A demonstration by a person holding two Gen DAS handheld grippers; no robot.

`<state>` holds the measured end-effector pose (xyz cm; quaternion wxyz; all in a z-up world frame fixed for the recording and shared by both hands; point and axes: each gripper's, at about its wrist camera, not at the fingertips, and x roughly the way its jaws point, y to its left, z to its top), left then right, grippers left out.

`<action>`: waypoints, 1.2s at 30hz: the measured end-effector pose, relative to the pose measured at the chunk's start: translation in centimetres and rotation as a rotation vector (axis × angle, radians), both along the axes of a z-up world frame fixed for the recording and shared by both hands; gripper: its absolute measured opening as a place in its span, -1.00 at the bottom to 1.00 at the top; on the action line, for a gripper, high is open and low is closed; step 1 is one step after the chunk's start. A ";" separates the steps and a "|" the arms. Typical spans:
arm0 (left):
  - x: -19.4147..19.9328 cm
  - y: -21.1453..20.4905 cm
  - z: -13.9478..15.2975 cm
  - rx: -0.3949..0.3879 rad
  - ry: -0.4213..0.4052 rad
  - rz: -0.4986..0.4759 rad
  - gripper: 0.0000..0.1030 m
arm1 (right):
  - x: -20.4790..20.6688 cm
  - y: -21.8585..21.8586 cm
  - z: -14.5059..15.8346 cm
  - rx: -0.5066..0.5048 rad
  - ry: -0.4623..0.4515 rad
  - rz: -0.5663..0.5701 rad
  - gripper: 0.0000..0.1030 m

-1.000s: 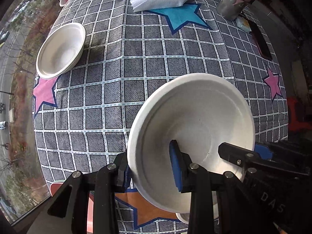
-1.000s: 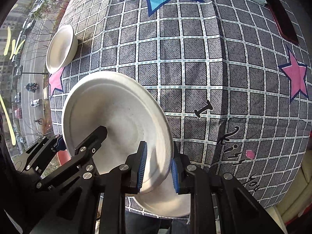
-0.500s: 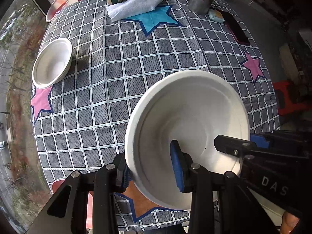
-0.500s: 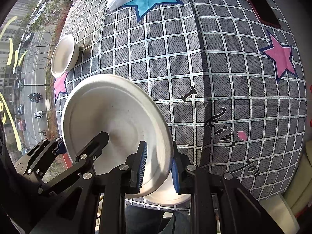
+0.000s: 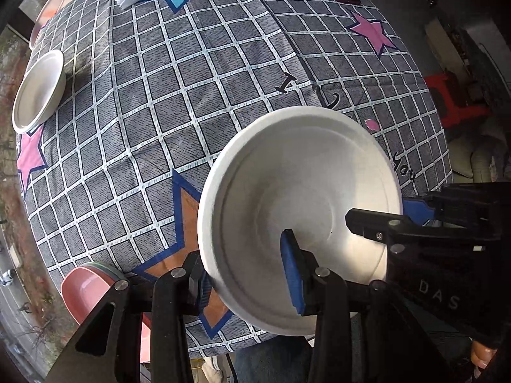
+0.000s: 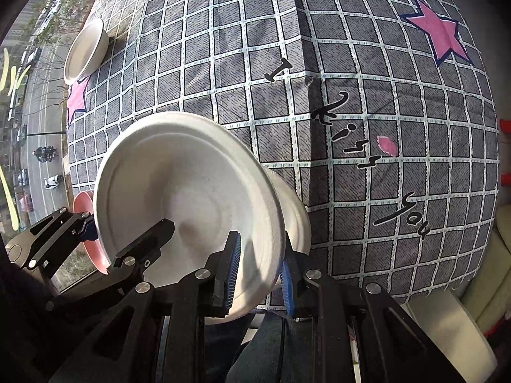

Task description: Organize plates and bowls

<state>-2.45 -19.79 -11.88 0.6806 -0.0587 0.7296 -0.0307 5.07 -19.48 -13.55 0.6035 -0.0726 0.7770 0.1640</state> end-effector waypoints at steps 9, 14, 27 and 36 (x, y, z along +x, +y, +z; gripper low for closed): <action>-0.4 1.4 -2.9 0.013 0.052 -0.027 0.03 | -0.6 -0.8 -1.0 -0.041 0.020 -0.014 -0.50; -0.6 4.4 -2.0 0.068 0.051 0.016 0.45 | -0.2 -1.8 -1.0 -0.051 0.020 -0.070 -0.34; -3.0 8.3 -0.9 0.097 0.068 0.048 0.49 | -0.3 -3.2 -1.3 -0.061 0.039 -0.118 0.58; -3.4 8.9 -0.4 0.093 0.074 0.055 0.52 | -0.5 -2.2 -2.3 -0.074 0.035 -0.121 0.58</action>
